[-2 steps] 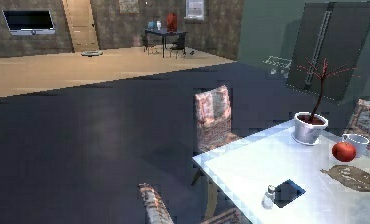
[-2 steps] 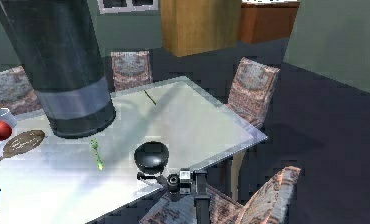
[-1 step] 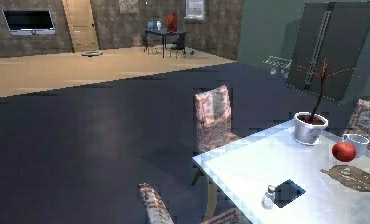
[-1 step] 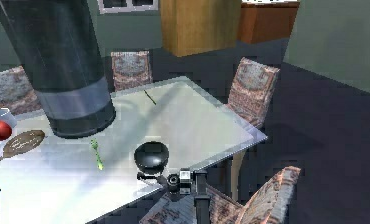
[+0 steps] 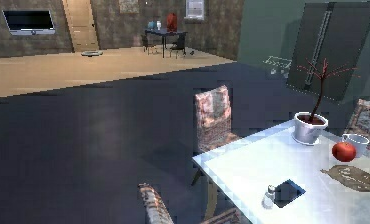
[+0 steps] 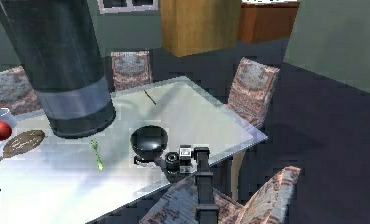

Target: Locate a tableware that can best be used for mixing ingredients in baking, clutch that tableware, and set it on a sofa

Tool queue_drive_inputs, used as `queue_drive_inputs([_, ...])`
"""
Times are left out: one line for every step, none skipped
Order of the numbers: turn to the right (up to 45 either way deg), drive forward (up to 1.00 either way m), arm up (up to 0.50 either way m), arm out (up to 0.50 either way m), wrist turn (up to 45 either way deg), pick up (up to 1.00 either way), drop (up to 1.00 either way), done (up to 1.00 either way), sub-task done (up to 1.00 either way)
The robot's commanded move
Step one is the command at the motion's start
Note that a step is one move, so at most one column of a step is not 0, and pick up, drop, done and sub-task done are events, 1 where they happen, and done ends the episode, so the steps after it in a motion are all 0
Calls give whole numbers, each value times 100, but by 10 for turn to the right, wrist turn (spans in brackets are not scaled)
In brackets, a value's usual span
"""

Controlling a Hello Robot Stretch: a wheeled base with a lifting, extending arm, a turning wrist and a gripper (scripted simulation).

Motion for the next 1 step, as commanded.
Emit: queue_drive_inputs([0,0,28,0,0,0,0,0,0])
